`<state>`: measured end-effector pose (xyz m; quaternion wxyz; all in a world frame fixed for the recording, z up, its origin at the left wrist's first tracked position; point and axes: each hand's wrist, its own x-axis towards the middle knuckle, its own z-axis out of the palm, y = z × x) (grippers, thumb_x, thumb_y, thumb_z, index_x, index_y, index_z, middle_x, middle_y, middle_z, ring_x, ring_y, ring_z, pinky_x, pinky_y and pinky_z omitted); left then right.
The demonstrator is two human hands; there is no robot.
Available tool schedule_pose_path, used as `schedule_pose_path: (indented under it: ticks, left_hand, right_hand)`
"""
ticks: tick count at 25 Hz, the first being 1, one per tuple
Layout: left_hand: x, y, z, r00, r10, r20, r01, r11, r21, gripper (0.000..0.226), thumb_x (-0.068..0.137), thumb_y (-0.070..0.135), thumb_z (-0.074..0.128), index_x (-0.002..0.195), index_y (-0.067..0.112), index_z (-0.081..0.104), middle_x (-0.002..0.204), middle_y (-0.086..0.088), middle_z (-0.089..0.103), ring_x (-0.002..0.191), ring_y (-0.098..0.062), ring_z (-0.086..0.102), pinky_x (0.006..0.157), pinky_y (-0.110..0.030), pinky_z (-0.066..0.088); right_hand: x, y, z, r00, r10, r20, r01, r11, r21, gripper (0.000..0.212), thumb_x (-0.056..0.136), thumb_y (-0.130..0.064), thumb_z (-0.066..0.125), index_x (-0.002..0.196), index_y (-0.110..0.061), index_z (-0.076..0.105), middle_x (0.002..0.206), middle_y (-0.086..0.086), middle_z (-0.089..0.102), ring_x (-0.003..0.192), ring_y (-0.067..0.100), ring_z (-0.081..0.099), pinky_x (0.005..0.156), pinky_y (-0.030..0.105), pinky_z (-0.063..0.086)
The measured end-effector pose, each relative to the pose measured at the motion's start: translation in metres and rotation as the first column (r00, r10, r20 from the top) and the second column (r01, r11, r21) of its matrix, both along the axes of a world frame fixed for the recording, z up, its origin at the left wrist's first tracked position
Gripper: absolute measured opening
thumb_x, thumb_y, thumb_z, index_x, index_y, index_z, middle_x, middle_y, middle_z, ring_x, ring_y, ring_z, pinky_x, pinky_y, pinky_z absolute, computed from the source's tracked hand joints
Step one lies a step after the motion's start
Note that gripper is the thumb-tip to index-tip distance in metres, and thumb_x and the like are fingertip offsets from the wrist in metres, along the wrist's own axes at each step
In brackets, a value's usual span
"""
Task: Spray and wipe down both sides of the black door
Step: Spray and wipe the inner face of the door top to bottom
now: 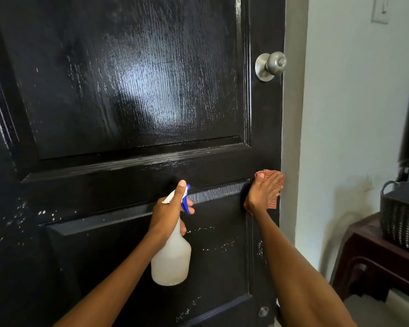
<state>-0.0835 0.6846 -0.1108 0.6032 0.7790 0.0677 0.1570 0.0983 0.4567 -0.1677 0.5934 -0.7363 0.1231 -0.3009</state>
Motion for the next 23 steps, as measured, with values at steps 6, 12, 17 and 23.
schedule_pose_path:
  ticks: [6, 12, 17, 23]
  left_hand:
    - [-0.017, 0.016, -0.002, 0.997, 0.068, 0.022, -0.068, 0.998, -0.002, 0.072, 0.09, 0.075, 0.039, 0.092, 0.011, 0.073, 0.087, -0.003, 0.077, 0.041, -0.021, 0.054, 0.051, -0.03, 0.051]
    - [-0.039, 0.053, -0.009, 0.969, 0.246, 0.036, -0.236, 0.957, -0.168, 0.064, 0.09, 0.072, 0.044, 0.091, 0.014, 0.071, 0.085, -0.009, 0.075, 0.052, -0.022, 0.059, 0.055, -0.034, 0.053]
    - [-0.058, 0.091, -0.012, 0.954, 0.297, 0.029, -0.288, 0.941, -0.176, 0.07, 0.09, 0.071, 0.044, 0.094, 0.006, 0.069, 0.086, -0.011, 0.075, 0.039, -0.017, 0.053, 0.041, -0.026, 0.049]
    - [-0.076, 0.112, -0.01, 0.962, 0.269, 0.048, -0.252, 0.942, -0.222, 0.067, 0.092, 0.067, 0.049, 0.088, 0.003, 0.067, 0.07, -0.01, 0.065, 0.037, -0.012, 0.053, 0.036, -0.025, 0.044]
  right_hand:
    - [-0.045, 0.089, 0.01, 0.976, 0.117, 0.186, -0.052, 0.945, -0.324, 0.068, 0.108, -0.052, 0.015, 0.159, -0.024, -0.02, 0.167, -0.001, -0.03, 0.154, 0.037, -0.025, 0.125, 0.049, -0.017]
    - [-0.059, 0.142, 0.004, 0.836, 0.401, 0.375, 0.068, 0.602, -0.795, 0.066, 0.11, -0.051, 0.015, 0.166, -0.018, 0.001, 0.173, 0.005, -0.006, 0.158, 0.037, -0.012, 0.127, 0.051, -0.009]
    - [-0.049, 0.117, 0.012, 0.995, 0.044, 0.087, -0.04, 0.998, -0.047, 0.072, 0.107, -0.052, 0.011, 0.164, -0.011, -0.005, 0.172, 0.012, -0.01, 0.157, 0.042, -0.009, 0.127, 0.051, -0.007]
    - [-0.065, 0.147, 0.005, 0.984, 0.109, 0.139, -0.083, 0.98, -0.184, 0.072, 0.106, -0.051, 0.014, 0.164, -0.014, -0.009, 0.172, 0.007, -0.013, 0.156, 0.04, -0.015, 0.126, 0.052, -0.011]
